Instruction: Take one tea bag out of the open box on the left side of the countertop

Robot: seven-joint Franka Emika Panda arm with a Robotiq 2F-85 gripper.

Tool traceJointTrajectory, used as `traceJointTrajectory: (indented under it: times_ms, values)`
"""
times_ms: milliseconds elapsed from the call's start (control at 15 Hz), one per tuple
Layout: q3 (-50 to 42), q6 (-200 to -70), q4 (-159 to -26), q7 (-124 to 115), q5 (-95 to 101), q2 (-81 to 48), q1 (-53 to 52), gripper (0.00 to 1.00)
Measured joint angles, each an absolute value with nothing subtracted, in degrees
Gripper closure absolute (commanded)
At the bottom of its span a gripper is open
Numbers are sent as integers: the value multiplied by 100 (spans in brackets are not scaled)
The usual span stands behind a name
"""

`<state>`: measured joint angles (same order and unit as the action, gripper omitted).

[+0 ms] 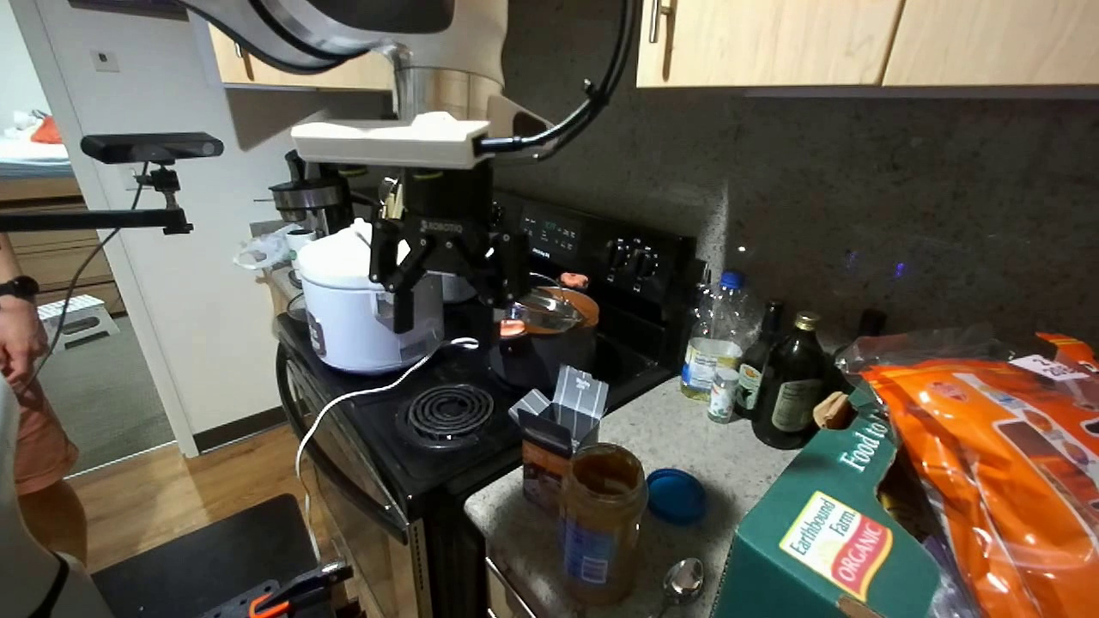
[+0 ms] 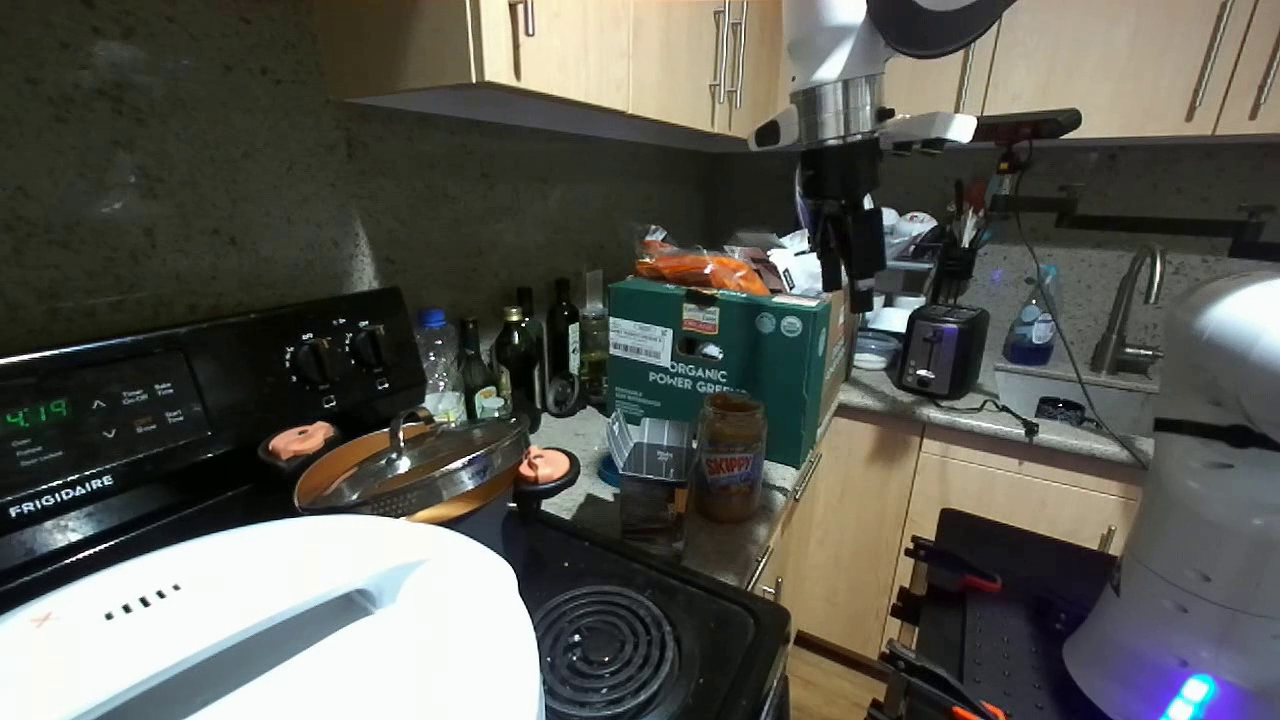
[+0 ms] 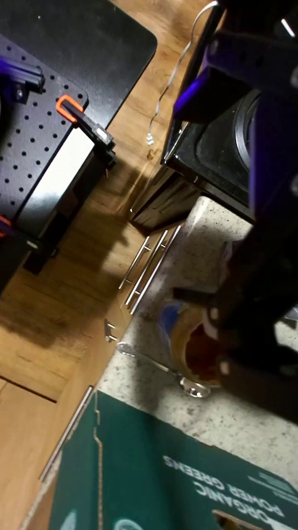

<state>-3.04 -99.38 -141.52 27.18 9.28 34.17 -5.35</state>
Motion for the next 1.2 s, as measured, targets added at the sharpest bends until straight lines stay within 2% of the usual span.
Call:
traceJointTrajectory:
  times_ms: [333, 1200]
  values:
    - [-412, -10485, -13939, 3482, 1017, 2992, -725, 0]
    - [-306, -10553, -12693, 3968, 111, 1644, -873, 0]
